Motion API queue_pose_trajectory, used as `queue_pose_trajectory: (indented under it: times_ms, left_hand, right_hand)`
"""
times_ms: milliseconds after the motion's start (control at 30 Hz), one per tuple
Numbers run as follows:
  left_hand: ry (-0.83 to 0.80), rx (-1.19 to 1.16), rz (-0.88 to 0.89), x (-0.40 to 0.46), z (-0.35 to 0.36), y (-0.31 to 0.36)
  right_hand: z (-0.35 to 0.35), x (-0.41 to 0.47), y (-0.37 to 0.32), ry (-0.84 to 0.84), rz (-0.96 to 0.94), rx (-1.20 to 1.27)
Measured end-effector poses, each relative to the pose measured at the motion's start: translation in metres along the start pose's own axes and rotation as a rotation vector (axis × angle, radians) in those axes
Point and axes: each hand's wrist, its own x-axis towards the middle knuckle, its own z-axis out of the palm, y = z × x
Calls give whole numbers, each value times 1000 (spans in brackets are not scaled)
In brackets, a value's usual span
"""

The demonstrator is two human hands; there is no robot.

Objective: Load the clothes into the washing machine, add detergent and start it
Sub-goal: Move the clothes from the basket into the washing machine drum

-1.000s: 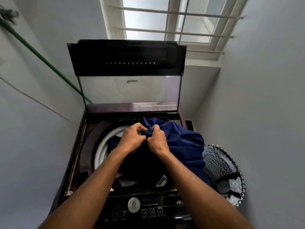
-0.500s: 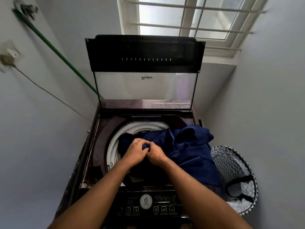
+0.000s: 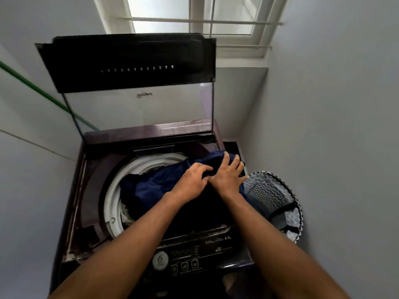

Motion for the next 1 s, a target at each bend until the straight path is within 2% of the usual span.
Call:
queue_pose_trajectory:
  times_ms: [100, 200, 300, 400, 633, 1000]
  left_hand:
    - [-106, 40, -27, 13, 22, 20]
    - [-217, 75, -104, 21, 43, 37]
    - [-202, 62, -151, 26, 53, 52]
    - [-200, 39, -169, 33, 47, 62]
    - [-346, 221, -185, 50, 39, 60]
    - [-374, 281, -172, 54, 43, 65]
  right_hand:
    - [-2, 13, 43, -173, 176, 169]
    - [6, 17, 63, -233, 282, 360]
    - [13, 22, 65, -243, 270, 454]
    - [12, 24, 64, -255, 220, 445]
    - [21, 21, 66, -137, 69, 254]
    - [24, 14, 59, 234, -25, 160]
